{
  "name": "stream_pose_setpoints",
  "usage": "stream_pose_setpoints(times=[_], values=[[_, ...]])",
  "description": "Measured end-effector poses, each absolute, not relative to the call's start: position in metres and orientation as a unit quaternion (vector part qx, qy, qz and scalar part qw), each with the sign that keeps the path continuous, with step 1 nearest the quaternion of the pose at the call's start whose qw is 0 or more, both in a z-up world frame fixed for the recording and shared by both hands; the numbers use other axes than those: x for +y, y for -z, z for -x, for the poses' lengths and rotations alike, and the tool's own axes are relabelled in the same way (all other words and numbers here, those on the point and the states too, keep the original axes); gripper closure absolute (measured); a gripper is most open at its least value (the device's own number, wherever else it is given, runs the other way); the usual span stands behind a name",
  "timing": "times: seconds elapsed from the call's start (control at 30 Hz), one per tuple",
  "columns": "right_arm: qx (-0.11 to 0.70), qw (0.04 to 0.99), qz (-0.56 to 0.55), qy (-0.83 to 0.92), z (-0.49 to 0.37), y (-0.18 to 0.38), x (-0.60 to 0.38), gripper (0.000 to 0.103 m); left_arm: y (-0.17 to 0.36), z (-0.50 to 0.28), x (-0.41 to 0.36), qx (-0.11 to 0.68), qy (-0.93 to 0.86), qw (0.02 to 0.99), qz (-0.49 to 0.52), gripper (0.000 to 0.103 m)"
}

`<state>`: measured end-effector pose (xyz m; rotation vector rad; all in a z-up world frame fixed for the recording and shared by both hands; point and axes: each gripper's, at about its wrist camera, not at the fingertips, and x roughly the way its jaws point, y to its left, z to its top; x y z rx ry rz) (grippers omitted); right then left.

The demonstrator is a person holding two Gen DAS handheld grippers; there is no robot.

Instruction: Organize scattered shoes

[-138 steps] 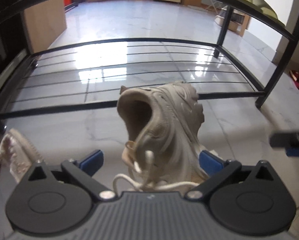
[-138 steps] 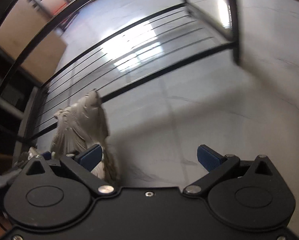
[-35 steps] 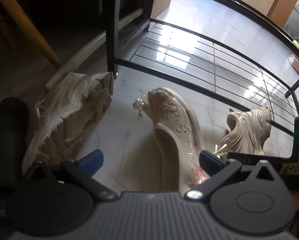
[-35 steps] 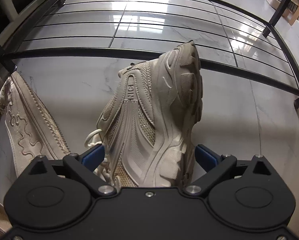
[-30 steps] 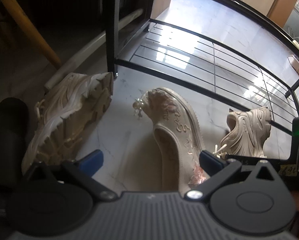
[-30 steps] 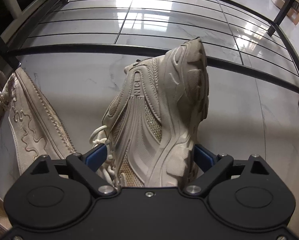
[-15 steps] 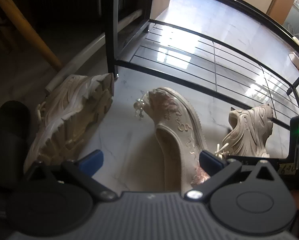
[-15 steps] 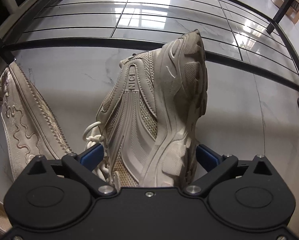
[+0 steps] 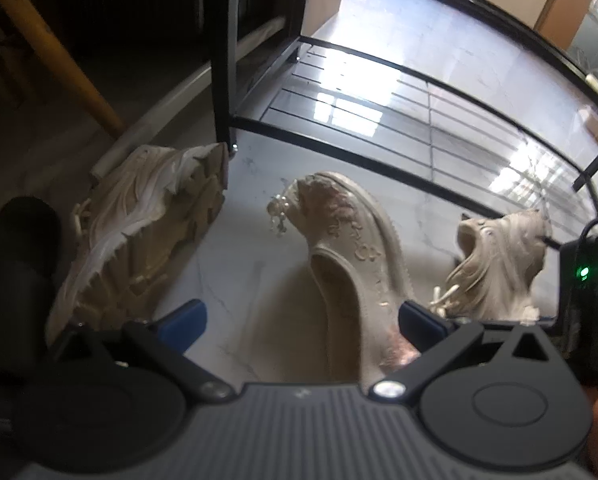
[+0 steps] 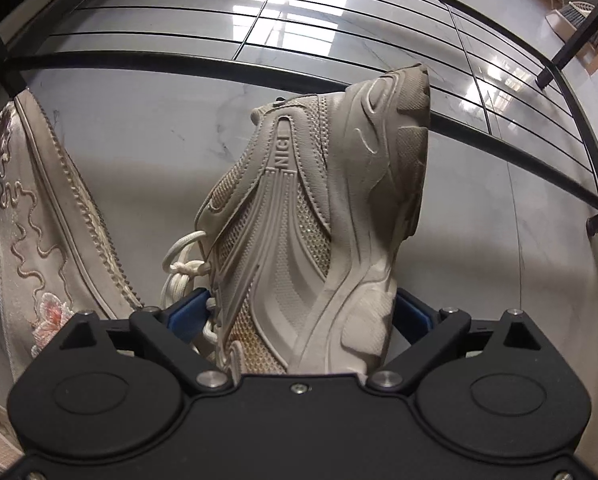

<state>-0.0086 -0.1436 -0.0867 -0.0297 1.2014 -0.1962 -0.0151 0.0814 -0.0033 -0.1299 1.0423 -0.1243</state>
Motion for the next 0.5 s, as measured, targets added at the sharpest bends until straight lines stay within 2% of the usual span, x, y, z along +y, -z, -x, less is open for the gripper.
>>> stream_pose_setpoints(times=[0.17, 0.5], values=[[0.568, 0.817, -0.026, 0.095, 0.011, 0.078, -0.159, 0.017, 0.002, 0.016, 0.076, 0.482, 0.059, 0.873, 0.036, 0.001], [0.590, 0.765, -0.215, 0.140, 0.028, 0.072, -0.231, 0.019, -0.003, 0.012, 0.085, 0.474, 0.061, 0.877, 0.051, 0.001]])
